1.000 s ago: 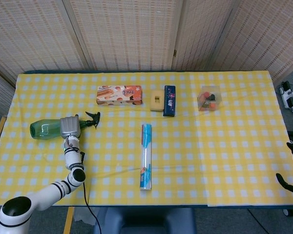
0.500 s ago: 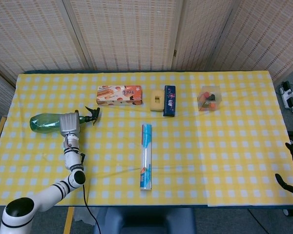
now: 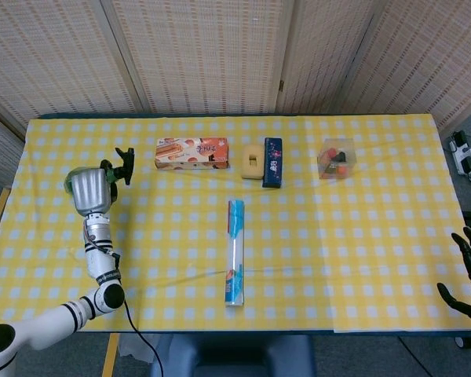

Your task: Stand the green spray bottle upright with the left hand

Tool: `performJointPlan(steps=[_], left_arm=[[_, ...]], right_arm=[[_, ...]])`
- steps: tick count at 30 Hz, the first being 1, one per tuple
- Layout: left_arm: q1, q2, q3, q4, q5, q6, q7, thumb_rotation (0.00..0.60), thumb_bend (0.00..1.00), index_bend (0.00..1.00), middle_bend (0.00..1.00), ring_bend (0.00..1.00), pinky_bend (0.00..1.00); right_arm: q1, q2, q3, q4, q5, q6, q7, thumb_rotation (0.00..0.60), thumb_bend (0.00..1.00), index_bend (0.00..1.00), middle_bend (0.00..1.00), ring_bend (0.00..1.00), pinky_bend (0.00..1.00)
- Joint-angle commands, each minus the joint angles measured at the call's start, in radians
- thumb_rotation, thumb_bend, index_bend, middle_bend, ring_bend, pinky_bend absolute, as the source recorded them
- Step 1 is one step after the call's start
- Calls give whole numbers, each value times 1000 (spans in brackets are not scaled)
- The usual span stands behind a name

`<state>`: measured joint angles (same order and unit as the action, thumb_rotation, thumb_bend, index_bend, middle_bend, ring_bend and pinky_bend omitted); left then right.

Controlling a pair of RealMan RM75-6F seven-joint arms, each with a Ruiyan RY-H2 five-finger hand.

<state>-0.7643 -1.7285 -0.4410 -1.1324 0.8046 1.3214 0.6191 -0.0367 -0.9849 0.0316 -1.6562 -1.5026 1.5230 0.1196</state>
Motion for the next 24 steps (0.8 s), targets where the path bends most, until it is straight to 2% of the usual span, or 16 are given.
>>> performJointPlan(steps=[1,6,10,14,19,24], left_arm=[[95,142,-106,-247,2,93,-139,600,533,853,1000,1000,1000],[174,230,-196,-403,-119,61,-249,600,533,853,1000,1000,1000],[207,300,-243,-481,-252,-8,-266,600,533,853,1000,1000,1000],[209,364,-268,-529,-390,-74,-230,600,533,853,1000,1000,1000],[200,425,-275,-551,-540,-148,-205,600,533,853,1000,1000,1000],[184,438,-260,-533,-571,-162,-225,600,533,853,1000,1000,1000]], right_arm=[[0,-2,-2,-2,-5,0,-4,600,329,0,0,0,0],[3,-6,-7,-4,-12,-3,-15,600,329,0,0,0,0],[7,-10,-8,-6,-11,-11,-25,600,329,0,0,0,0],[8,-11,-8,-7,-9,-14,-29,600,329,0,0,0,0],[8,-10,-7,-7,-7,-14,-28,600,329,0,0,0,0],[8,-10,-8,-7,-8,-13,-29,600,329,0,0,0,0]])
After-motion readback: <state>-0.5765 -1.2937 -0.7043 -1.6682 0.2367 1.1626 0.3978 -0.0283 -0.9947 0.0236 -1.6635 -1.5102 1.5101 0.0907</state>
